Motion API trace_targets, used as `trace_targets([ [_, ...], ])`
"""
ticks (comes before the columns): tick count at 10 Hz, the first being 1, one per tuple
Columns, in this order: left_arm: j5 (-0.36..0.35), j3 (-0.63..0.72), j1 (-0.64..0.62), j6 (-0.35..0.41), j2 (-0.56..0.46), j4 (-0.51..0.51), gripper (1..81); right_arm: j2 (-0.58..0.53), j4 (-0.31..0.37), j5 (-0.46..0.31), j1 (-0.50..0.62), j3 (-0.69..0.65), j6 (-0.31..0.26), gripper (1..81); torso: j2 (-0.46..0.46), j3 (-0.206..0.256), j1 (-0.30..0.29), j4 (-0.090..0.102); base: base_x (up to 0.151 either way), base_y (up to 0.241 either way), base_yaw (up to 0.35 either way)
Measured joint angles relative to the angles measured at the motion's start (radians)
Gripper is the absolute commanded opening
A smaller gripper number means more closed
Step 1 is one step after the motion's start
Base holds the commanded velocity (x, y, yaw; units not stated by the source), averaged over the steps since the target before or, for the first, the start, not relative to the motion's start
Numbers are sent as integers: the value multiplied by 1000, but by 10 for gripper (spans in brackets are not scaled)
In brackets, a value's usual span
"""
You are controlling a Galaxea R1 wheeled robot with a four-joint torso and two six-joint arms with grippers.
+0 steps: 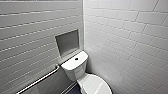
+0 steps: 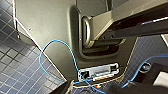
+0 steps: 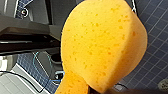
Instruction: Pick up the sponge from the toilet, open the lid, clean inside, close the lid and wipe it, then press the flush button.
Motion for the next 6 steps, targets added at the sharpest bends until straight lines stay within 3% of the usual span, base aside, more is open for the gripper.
trace_targets([
  [4,0,-2,6,0,-1,0,811,19,-5,-4,-3,-3,0,10,128,39,-81,0,0,0,0],
  [6,8,-2,12,0,0,0,811,18,-6,-14,-5,-9,0,10,161,45,-91,0,0,0,0],
])
